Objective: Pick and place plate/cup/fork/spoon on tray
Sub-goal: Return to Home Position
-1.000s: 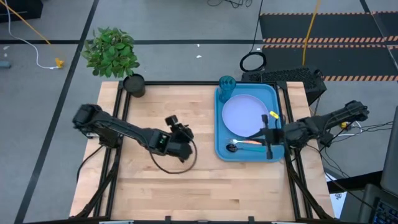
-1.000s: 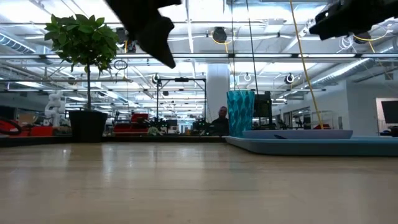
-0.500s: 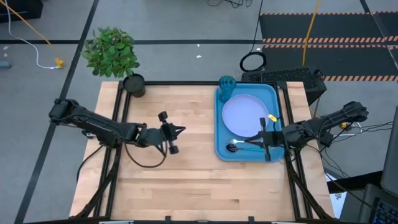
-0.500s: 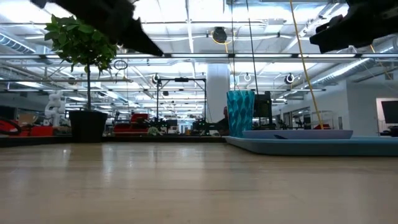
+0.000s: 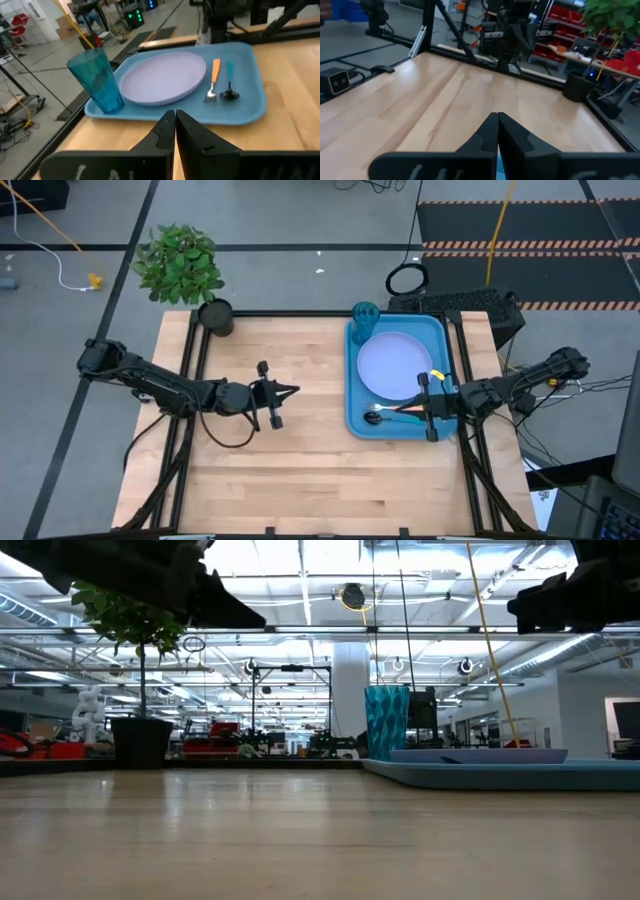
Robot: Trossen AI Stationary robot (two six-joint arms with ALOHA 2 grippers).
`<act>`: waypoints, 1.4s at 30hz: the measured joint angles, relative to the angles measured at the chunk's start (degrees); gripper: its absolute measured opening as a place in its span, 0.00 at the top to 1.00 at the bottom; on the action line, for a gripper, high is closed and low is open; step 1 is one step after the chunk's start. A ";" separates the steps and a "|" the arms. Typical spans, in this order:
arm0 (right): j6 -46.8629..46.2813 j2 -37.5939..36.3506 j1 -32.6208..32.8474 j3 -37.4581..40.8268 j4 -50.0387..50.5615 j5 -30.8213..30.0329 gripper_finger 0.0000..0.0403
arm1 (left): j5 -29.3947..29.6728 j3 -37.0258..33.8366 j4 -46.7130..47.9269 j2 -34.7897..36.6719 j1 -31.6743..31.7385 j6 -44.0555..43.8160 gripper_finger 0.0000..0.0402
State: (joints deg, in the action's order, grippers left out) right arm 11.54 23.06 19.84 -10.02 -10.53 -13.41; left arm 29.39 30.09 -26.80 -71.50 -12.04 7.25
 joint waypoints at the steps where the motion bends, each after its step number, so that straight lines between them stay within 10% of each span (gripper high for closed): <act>1: 0.14 -0.79 -0.13 0.44 0.04 0.01 1.00 | 0.00 -0.05 0.04 -0.02 0.11 0.05 0.95; 24: 1.53 -23.10 -0.38 7.04 2.38 3.13 1.00 | -4.61 -0.07 -0.36 -0.04 -0.24 -1.07 0.97; 42: 1.70 -22.61 -1.41 9.06 -1.57 4.68 1.00 | -6.16 -0.04 0.04 -0.04 -1.94 -1.76 0.96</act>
State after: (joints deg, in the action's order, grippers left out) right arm 13.25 0.45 18.44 -0.97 -12.09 -8.73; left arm 23.22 30.04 -26.76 -71.55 -13.98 5.50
